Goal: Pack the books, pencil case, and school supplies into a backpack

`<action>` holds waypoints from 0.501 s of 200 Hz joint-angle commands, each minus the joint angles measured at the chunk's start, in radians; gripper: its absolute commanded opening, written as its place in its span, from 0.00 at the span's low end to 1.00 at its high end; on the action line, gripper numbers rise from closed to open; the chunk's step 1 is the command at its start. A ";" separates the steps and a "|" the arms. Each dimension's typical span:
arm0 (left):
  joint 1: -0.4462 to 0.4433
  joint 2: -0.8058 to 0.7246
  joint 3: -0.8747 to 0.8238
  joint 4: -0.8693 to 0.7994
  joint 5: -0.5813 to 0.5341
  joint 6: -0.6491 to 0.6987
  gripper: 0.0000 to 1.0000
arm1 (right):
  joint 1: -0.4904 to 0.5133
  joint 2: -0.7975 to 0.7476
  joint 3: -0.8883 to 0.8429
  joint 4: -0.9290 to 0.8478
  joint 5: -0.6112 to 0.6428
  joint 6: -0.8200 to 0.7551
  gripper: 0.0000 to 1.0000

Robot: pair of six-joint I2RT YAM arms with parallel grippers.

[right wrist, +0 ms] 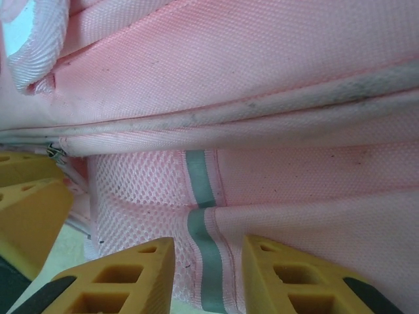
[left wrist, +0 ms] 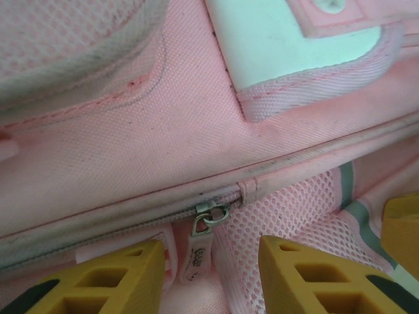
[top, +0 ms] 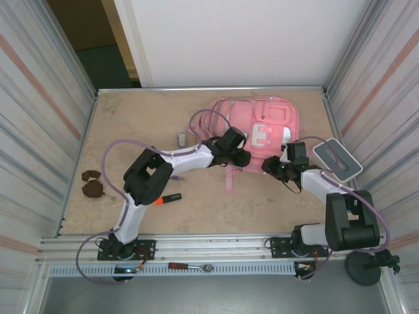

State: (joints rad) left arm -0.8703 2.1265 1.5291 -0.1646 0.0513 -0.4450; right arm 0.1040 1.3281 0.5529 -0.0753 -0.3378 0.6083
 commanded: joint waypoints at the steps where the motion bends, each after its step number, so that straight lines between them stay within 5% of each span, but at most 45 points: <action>1: 0.007 0.044 0.034 -0.014 0.006 0.016 0.43 | -0.005 0.025 -0.008 -0.030 -0.003 -0.027 0.29; 100: -0.022 0.136 0.121 -0.087 -0.114 0.099 0.34 | -0.005 0.033 -0.015 -0.037 -0.008 -0.038 0.27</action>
State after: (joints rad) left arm -0.8879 2.2032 1.6363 -0.2478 -0.0238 -0.3717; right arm 0.1040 1.3426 0.5529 -0.0685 -0.3382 0.5911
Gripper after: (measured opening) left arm 0.360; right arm 0.268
